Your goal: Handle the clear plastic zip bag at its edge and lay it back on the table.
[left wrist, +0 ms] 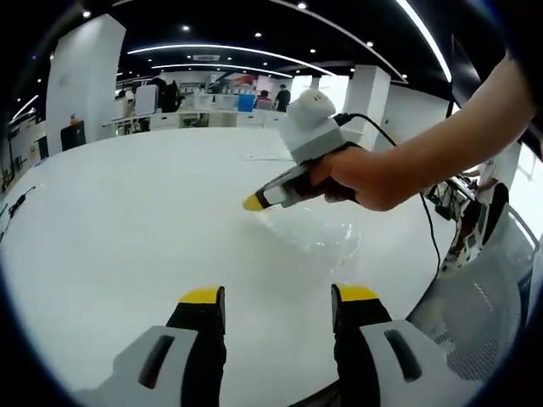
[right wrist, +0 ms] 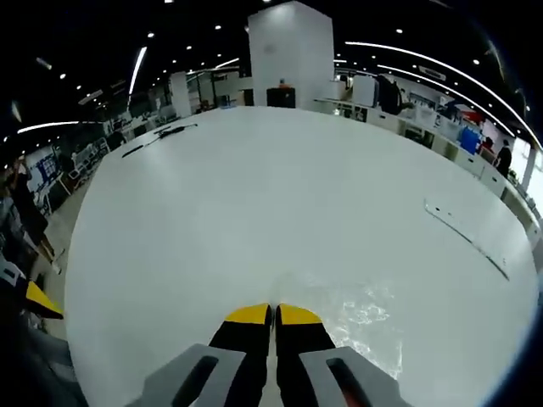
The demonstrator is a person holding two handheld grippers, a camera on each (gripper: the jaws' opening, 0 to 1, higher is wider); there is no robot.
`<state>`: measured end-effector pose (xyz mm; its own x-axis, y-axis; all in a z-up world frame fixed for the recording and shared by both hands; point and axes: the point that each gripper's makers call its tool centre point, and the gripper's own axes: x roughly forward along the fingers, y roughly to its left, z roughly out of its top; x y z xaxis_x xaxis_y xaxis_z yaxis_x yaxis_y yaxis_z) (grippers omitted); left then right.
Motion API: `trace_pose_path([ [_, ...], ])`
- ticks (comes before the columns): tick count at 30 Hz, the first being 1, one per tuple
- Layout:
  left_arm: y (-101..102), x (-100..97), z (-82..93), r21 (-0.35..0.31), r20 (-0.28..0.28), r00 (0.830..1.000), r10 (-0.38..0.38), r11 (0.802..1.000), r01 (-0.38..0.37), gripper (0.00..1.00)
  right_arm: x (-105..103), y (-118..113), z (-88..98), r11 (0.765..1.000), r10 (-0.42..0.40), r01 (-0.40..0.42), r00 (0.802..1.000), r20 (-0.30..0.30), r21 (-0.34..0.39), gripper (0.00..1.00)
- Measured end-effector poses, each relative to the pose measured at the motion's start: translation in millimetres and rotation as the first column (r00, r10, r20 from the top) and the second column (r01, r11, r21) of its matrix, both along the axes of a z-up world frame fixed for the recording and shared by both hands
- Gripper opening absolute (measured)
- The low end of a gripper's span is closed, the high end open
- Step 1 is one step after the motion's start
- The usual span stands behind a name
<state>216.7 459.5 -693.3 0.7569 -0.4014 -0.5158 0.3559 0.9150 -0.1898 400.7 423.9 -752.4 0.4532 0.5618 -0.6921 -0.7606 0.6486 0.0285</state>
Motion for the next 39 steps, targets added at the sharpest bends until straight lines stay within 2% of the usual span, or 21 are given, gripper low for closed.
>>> trace_pose_path([
  [6, 0.5, 0.6, 1.2, -0.006, -0.002, 1.000, 0.005, 1.000, -0.005, 0.48, -8.9, -9.9, 24.4, 0.999, 0.046, -0.047, 0.998, 0.048, 0.008, 0.00],
  [8, 2.0, 1.4, 0.5, -0.012, -0.007, 1.000, 0.010, 1.000, -0.010, 0.48, -11.1, -10.8, 24.0, 0.998, 0.068, -0.067, 0.996, 0.060, -0.007, 0.00],
  [15, -5.8, 1.0, 4.1, 0.003, -0.008, 1.000, -0.013, 1.000, 0.013, 0.47, -40.8, -15.9, 38.1, 0.987, 0.157, -0.154, 0.982, 0.102, -0.039, 0.00],
  [17, -6.7, 1.1, 6.1, 0.002, -0.008, 1.000, -0.015, 1.000, 0.015, 0.46, -52.1, -16.0, 40.6, 0.979, 0.199, -0.193, 0.973, 0.114, -0.063, 0.00],
  [20, -2.3, 8.5, 5.7, -0.009, -0.010, 1.000, -0.002, 1.000, 0.002, 0.46, -71.4, -15.6, 41.2, 0.953, 0.293, -0.277, 0.946, 0.140, -0.124, 0.00],
  [23, 4.9, 15.9, 7.5, -0.027, -0.008, 1.000, 0.029, 0.999, -0.029, 0.44, -87.6, -15.0, 42.1, 0.944, 0.321, -0.303, 0.936, 0.143, -0.131, 0.00],
  [25, 9.9, 20.9, 7.8, -0.015, -0.002, 0.999, 0.044, 0.999, -0.044, 0.42, -97.6, -15.5, 42.2, 0.936, 0.342, -0.323, 0.928, 0.144, -0.143, 0.00],
  [30, 20.9, 34.7, 4.9, -0.008, -0.005, 0.999, 0.053, 0.999, -0.053, 0.40, -117.1, -14.7, 38.6, 0.892, 0.438, -0.405, 0.886, 0.155, -0.201, 0.00],
  [34, 22.3, 43.0, 8.5, -0.026, 0.002, 0.997, 0.078, 0.997, -0.078, 0.36, -124.1, -15.8, 37.6, 0.887, 0.448, -0.414, 0.880, 0.160, -0.206, 0.00],
  [39, 22.1, 53.5, 6.1, -0.024, -0.006, 0.998, 0.070, 0.997, -0.070, 0.34, -132.8, -14.9, 36.3, 0.867, 0.483, -0.444, 0.860, 0.164, -0.225, 0.00],
])
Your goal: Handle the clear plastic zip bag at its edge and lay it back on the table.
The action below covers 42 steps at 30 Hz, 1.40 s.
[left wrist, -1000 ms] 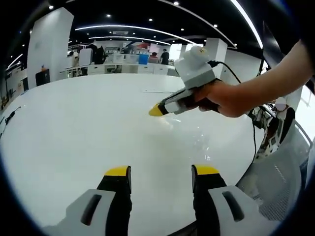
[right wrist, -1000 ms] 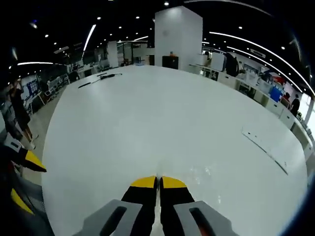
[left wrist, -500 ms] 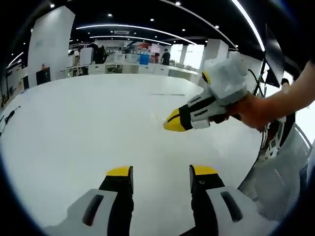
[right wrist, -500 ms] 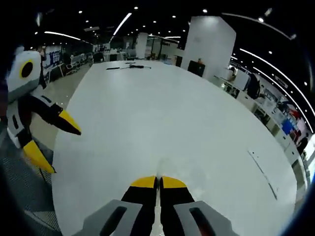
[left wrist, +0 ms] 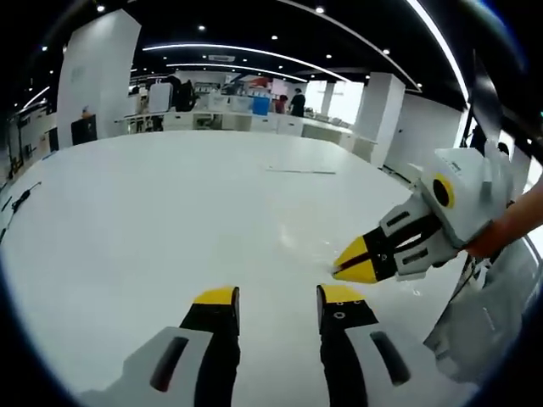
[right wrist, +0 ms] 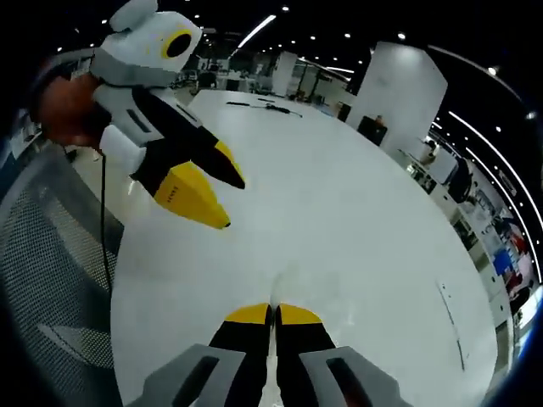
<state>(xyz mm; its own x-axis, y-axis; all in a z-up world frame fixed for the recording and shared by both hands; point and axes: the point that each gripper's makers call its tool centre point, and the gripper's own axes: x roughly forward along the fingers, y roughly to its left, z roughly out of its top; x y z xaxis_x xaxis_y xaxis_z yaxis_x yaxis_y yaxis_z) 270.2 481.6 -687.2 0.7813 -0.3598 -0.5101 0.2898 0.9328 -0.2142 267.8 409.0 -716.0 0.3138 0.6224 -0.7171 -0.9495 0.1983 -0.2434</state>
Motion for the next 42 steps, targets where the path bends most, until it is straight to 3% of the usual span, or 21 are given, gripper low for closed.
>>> trace_pose_path([
  [9, -3.7, 16.9, -0.5, -0.078, -0.018, 1.000, 0.008, 0.997, -0.010, 0.33, -22.7, 7.3, -2.3, 0.995, 0.097, -0.096, 0.995, 0.028, -0.031, 0.00],
  [20, -10.5, 38.6, -12.0, -0.057, -0.057, 0.998, -0.028, 0.998, 0.025, 0.29, -42.3, 11.2, -5.4, 0.990, 0.136, -0.135, 0.990, 0.034, -0.042, 0.00],
  [25, -14.3, 47.5, -24.9, -0.067, -0.092, 0.995, -0.037, 0.997, 0.031, 0.29, -47.1, 10.8, -2.9, 0.988, 0.151, -0.148, 0.988, 0.044, -0.048, 0.00],
  [33, -34.4, 49.2, -31.4, -0.068, -0.123, 0.990, -0.068, 0.996, 0.060, 0.28, -51.8, 4.9, 0.3, 0.982, 0.181, -0.175, 0.981, 0.075, -0.075, 0.00],
  [42, -37.6, 54.0, -49.0, -0.083, -0.201, 0.977, -0.072, 0.995, 0.056, 0.29, -58.7, 7.1, 4.1, 0.973, 0.222, -0.212, 0.969, 0.110, -0.096, 0.00],
])
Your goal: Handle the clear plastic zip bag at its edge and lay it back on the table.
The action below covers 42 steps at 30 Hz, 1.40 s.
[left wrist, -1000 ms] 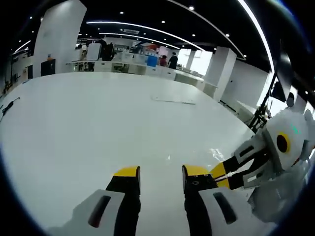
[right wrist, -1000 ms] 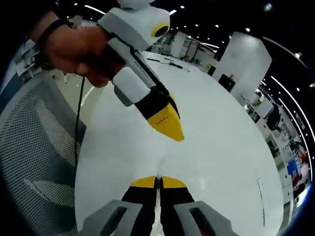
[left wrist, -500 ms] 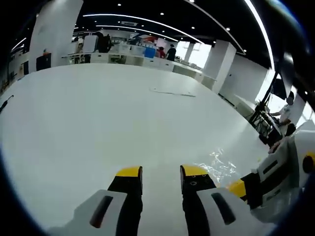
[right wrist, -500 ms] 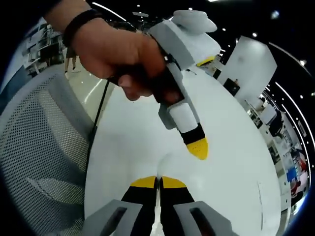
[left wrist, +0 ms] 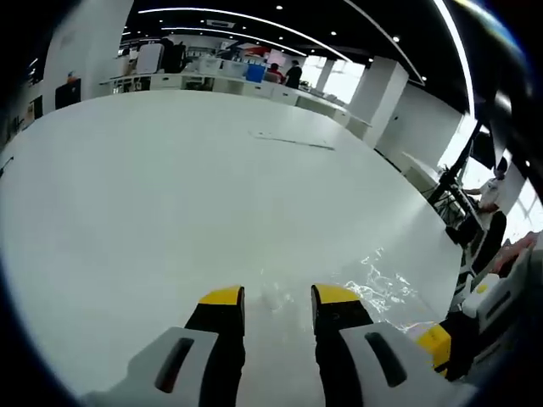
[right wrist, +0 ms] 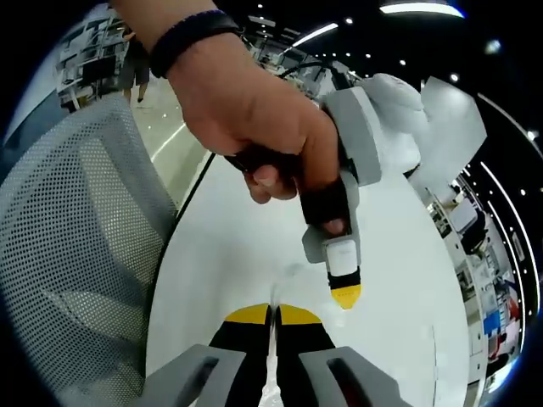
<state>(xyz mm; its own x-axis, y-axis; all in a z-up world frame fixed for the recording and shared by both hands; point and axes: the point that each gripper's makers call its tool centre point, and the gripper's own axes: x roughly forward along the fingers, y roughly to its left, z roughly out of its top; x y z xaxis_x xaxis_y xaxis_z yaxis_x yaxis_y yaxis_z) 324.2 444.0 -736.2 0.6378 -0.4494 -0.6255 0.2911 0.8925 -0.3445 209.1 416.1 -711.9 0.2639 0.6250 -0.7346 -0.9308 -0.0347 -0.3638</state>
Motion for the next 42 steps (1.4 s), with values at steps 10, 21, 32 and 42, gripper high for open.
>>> trace_pose_path([
  [10, 3.9, -1.8, -8.0, -0.010, -0.062, 0.998, 0.028, 1.000, -0.028, 0.12, 1.4, -0.4, 3.1, 1.000, 0.007, -0.007, 1.000, 0.023, -0.002, 0.00],
  [21, 10.2, -6.0, -2.2, -0.048, -0.077, 0.994, 0.076, 0.996, -0.080, 0.02, -0.2, -5.7, -4.4, 1.000, 0.003, -0.002, 1.000, 0.028, -0.028, 0.00],
  [32, 18.0, -16.4, 9.1, -0.111, -0.068, 0.986, 0.149, 0.981, -0.156, 0.01, 12.3, -27.1, -20.1, 0.996, -0.059, 0.061, 0.998, 0.026, -0.072, 0.00],
  [42, 20.7, -29.2, 9.6, -0.147, -0.067, 0.986, 0.155, 0.976, -0.164, 0.01, 29.9, -43.0, -26.6, 0.988, -0.121, 0.124, 0.992, 0.032, -0.094, 0.00],
])
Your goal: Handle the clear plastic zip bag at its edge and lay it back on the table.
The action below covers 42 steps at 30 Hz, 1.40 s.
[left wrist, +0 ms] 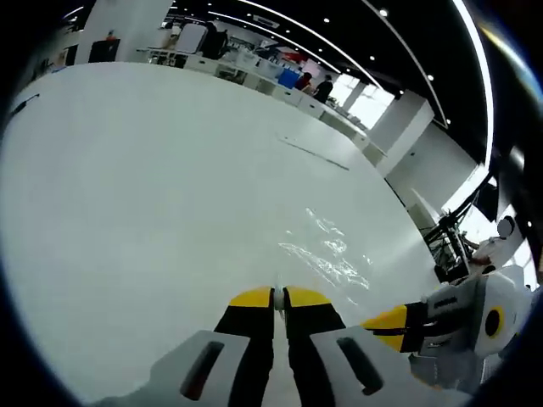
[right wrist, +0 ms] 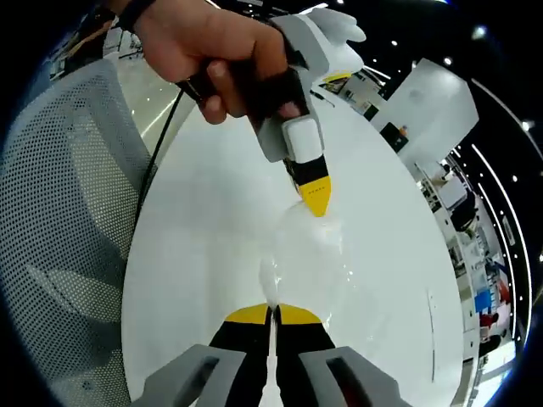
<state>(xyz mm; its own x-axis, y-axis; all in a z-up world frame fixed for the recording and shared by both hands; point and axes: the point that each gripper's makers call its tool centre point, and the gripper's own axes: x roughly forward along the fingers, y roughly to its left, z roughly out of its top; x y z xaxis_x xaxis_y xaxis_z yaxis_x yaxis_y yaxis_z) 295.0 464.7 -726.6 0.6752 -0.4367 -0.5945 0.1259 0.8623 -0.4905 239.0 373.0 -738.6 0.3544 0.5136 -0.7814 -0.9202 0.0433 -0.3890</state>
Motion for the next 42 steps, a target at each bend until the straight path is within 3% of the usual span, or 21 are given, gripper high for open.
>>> trace_pose_path([
  [3, 0.8, -3.2, -0.4, -0.014, -0.004, 1.000, 0.009, 1.000, -0.009, 0.01, 5.4, -2.3, -0.1, 1.000, -0.006, 0.007, 1.000, 0.008, -0.008, 0.00],
  [6, -4.7, -7.7, 7.3, -0.076, 0.013, 1.000, 0.025, 0.997, -0.024, 0.01, 12.3, -7.1, -2.2, 0.999, -0.023, 0.023, 1.000, 0.019, -0.024, 0.00],
  [14, -7.1, -12.2, 7.2, -0.069, 0.025, 0.998, 0.064, 0.996, -0.062, 0.01, 21.9, -11.4, -2.8, 0.994, -0.111, 0.111, 0.994, 0.006, 0.012, 0.00],
  [19, -5.3, -8.0, 6.8, -0.076, 0.024, 0.995, 0.094, 0.993, -0.092, 0.01, 13.9, -11.6, -9.9, 0.989, -0.145, 0.146, 0.988, -0.054, 0.025, 0.13],
  [20, -3.4, -6.3, 6.9, -0.068, 0.025, 0.994, 0.102, 0.993, -0.100, 0.01, 7.5, -9.2, -11.1, 0.987, -0.149, 0.154, 0.984, -0.099, 0.048, 0.16],
  [23, -1.8, -2.2, 7.6, -0.064, 0.022, 0.993, 0.112, 0.992, -0.110, 0.01, -1.5, -5.4, -6.6, 0.986, -0.132, 0.143, 0.983, -0.126, 0.083, 0.21],
  [30, -5.3, 1.1, 8.4, -0.059, 0.016, 0.994, 0.113, 0.992, -0.112, 0.01, -6.1, 18.8, 12.1, 0.965, -0.154, 0.181, 0.977, -0.147, 0.189, 0.27],
  [37, -14.9, -0.4, 15.5, -0.090, 0.017, 0.994, 0.111, 0.990, -0.109, 0.01, 2.0, 39.9, 5.3, 0.959, -0.186, 0.213, 0.971, -0.153, 0.186, 0.30],
  [42, -15.7, -2.1, 21.9, -0.101, 0.022, 0.993, 0.115, 0.989, -0.112, 0.01, 7.5, 36.9, -3.3, 0.954, -0.237, 0.261, 0.958, -0.161, 0.146, 0.25],
])
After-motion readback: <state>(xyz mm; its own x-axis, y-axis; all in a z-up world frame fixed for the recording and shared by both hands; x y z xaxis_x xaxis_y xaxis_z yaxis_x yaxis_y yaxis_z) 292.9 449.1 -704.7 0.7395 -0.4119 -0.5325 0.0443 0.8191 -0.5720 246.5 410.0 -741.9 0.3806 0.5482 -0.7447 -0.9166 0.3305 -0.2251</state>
